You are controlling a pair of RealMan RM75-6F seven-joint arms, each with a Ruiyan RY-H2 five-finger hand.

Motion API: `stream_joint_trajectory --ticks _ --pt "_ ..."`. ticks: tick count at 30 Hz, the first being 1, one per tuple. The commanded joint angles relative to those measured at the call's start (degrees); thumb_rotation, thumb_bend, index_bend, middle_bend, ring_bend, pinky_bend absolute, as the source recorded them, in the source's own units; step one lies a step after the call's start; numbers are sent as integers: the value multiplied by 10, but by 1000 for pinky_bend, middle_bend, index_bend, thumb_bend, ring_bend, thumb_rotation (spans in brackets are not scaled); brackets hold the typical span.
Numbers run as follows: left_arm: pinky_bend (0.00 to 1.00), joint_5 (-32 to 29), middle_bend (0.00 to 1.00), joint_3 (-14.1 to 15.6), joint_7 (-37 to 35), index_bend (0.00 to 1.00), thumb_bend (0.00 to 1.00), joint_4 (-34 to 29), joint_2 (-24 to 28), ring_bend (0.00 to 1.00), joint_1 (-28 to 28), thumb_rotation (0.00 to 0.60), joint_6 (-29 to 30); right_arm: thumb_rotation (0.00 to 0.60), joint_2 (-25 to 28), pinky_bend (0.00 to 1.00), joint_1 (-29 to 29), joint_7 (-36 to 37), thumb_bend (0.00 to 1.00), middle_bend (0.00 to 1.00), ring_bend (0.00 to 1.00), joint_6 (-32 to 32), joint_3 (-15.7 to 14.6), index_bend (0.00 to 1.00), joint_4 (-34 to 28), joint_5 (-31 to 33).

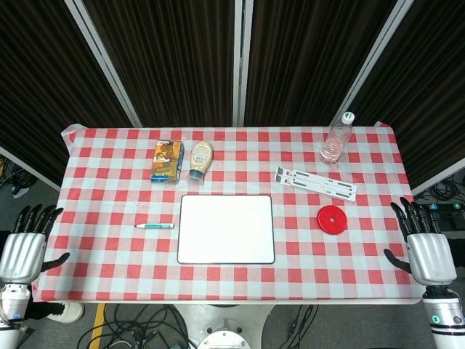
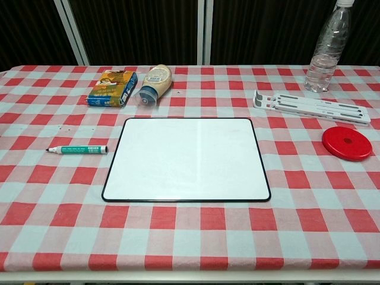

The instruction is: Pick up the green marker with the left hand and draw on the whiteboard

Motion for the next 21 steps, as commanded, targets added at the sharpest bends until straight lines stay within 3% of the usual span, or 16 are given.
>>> stream_joint_trajectory --ticks 1,4,7,9,14,21 --pt "146 4 109 -19 8 167 86 -14 4 147 -27 600 -18 600 4 0 0 2 88 0 0 5 2 0 2 -3" --pt "327 0 179 -41 16 244 94 -23 1 297 -65 600 -54 600 10 0 -1 3 88 0 0 13 7 0 1 -5" --pt "643 -15 294 -65 35 327 174 -30 -16 543 -110 600 -99 600 15 0 0 2 90 0 0 16 10 0 -2 -5" --pt "749 -31 333 -73 65 352 211 -31 -31 639 -137 600 -135 600 18 0 0 2 92 0 0 17 11 0 -4 -5" --pt "839 -95 392 -80 196 387 222 -38 -76 725 -205 600 -227 600 24 0 -1 2 93 0 0 17 11 0 -6 -4" --pt "969 -192 467 -75 321 439 308 -15 -169 830 -261 600 -273 600 24 0 -2 8 94 0 0 4 8 0 -3 14"
